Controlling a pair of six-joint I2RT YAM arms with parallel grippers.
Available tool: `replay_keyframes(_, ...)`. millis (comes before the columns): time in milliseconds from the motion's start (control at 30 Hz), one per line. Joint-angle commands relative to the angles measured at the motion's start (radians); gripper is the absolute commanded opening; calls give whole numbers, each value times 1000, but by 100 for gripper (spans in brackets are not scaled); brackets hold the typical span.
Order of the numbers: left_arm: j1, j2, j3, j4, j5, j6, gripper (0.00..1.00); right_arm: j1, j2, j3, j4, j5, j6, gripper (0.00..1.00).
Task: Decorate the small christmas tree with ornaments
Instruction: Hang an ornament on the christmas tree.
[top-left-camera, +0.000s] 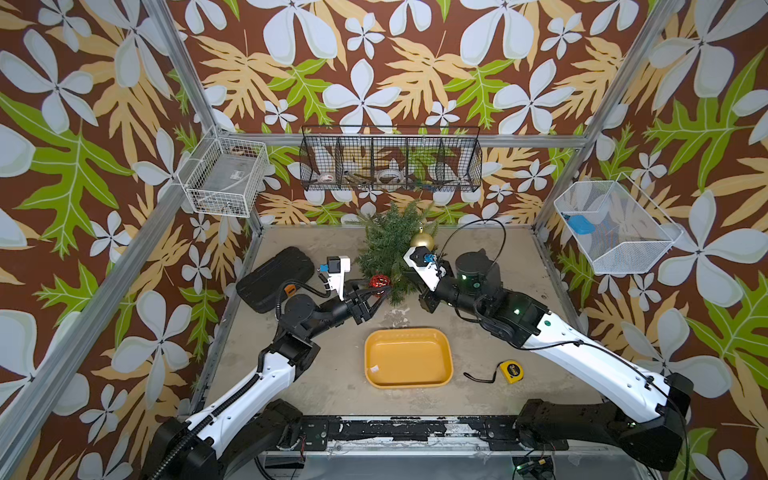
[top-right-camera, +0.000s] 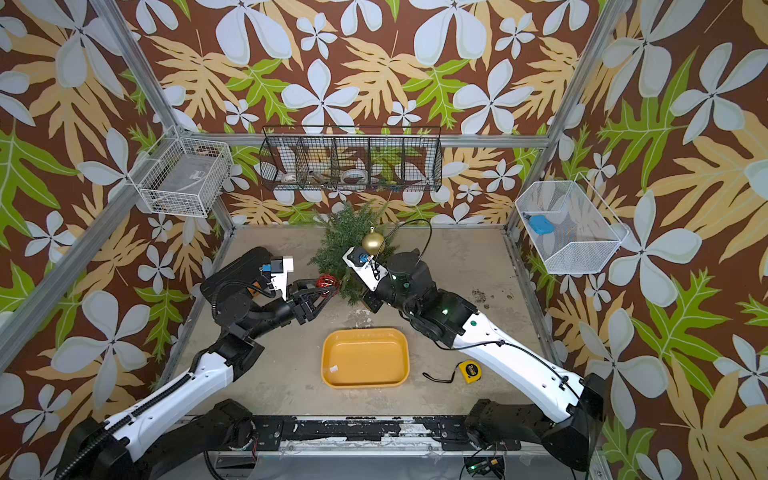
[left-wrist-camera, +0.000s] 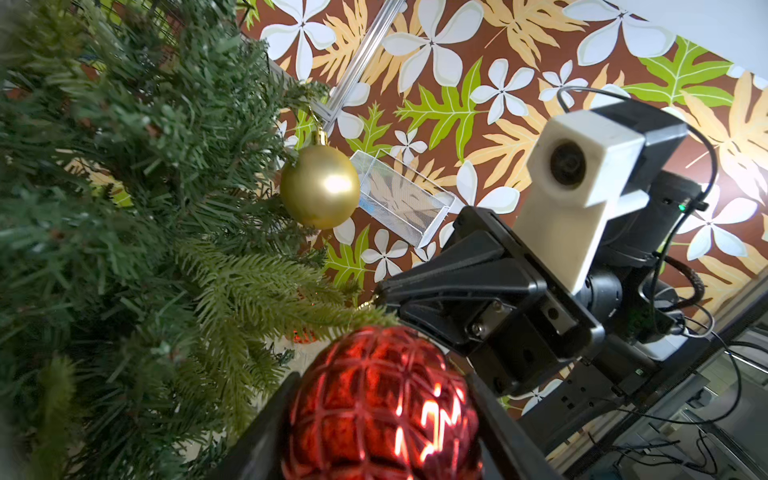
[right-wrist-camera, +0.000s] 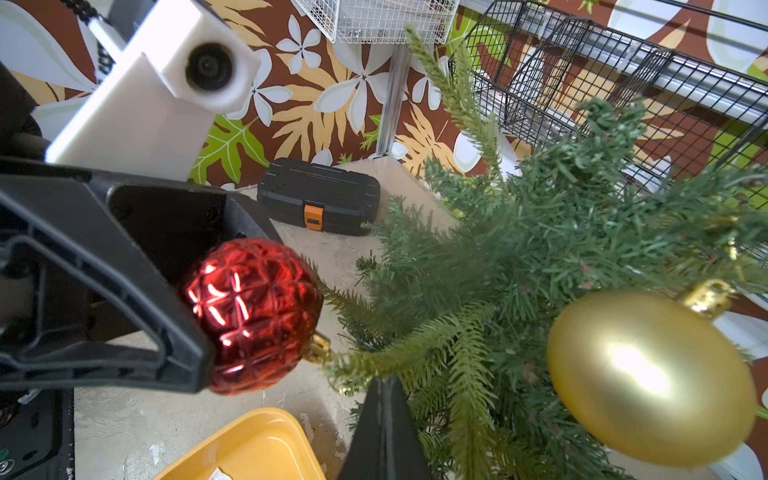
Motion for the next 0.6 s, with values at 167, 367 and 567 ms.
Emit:
replay_keyframes(167, 3, -41, -52, 47, 58, -24, 72, 0, -9, -9, 16, -47, -9, 0)
replay_keyframes(367, 3, -74, -75, -12, 33, -6, 88, 0, 4, -2, 2, -33, -8, 0)
replay_keyframes(567, 3, -118, -79, -107, -15, 46, 90, 0, 10, 3, 1, -29, -9, 0)
